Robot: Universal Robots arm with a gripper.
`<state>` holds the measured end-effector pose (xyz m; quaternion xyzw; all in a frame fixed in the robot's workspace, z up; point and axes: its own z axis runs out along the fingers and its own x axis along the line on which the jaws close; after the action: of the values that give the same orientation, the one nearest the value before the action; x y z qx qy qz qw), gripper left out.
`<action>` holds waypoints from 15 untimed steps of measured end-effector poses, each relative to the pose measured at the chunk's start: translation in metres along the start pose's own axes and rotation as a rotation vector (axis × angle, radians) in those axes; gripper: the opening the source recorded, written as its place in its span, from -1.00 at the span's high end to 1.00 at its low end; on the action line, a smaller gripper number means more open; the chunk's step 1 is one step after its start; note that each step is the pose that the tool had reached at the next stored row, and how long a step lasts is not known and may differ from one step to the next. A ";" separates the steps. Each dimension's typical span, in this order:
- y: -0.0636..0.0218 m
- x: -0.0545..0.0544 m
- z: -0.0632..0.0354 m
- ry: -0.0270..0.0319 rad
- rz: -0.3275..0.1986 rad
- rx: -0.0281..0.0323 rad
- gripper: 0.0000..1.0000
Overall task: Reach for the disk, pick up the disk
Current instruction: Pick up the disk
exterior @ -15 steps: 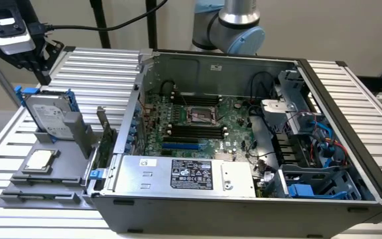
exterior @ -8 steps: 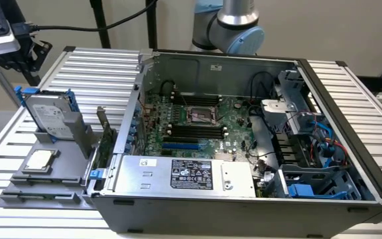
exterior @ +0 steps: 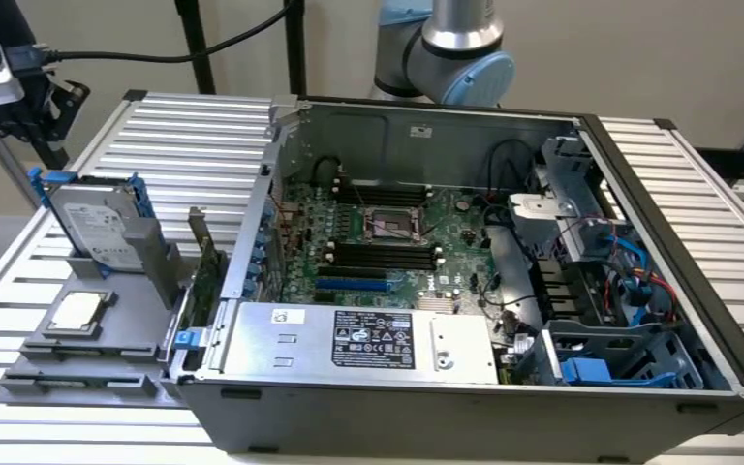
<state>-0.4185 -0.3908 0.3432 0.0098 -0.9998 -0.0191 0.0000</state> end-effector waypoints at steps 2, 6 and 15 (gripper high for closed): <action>-0.0004 0.000 -0.0001 0.0005 -0.013 0.0000 0.79; -0.0004 0.000 -0.0006 0.0027 -0.072 0.0000 0.79; -0.0004 0.000 -0.0018 0.0090 -0.236 0.0000 0.79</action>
<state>-0.4185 -0.3912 0.3450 0.1274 -0.9917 -0.0189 0.0023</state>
